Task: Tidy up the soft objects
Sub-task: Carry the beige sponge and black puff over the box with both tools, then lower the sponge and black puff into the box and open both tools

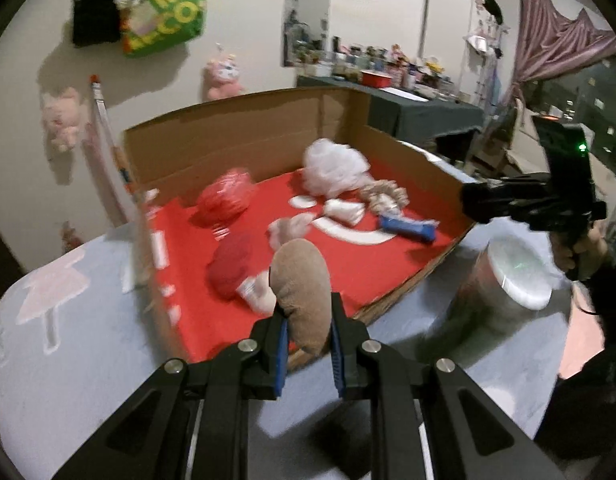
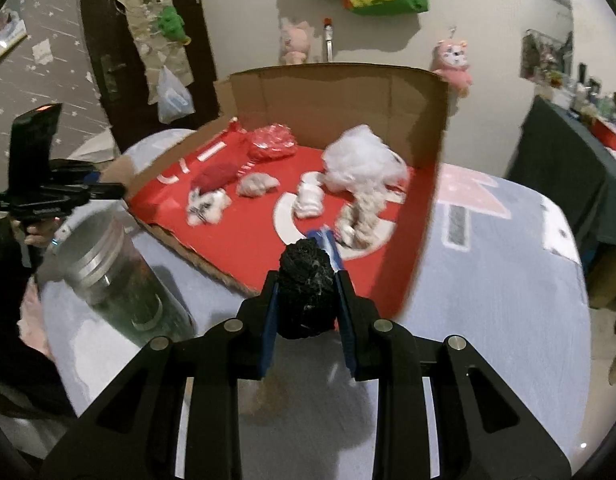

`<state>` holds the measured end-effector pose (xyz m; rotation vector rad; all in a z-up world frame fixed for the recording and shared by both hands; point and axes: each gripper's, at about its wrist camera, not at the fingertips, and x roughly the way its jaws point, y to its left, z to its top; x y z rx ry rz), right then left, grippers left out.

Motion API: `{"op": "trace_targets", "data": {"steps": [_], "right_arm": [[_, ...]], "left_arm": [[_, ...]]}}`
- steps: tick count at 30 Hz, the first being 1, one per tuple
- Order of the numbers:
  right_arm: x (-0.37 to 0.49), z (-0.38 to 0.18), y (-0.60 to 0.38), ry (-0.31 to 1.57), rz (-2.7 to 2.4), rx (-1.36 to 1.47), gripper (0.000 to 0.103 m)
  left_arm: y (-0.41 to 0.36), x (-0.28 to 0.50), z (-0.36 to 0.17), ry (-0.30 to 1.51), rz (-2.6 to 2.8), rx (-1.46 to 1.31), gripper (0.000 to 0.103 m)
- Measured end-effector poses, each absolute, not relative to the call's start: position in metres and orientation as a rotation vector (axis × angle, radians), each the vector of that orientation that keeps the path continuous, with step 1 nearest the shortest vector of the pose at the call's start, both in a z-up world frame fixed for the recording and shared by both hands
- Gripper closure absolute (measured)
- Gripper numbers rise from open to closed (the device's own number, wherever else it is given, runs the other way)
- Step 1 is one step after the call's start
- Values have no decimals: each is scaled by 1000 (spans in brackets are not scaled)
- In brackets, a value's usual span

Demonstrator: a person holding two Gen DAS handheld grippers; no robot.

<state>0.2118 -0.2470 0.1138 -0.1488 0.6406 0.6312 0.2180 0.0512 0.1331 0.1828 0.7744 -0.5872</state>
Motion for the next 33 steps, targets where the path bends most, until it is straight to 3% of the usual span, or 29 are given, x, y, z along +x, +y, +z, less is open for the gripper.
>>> {"op": "trace_targets", "data": {"steps": [13,33], "right_arm": [[284,110,-182,889,816,-211,77],[320,77,-151,1087,758,-354,76]], "left_arm": [[-27,311,100,1064,-652,226,83],[-50,330,77,1160,-631,273,72]]}}
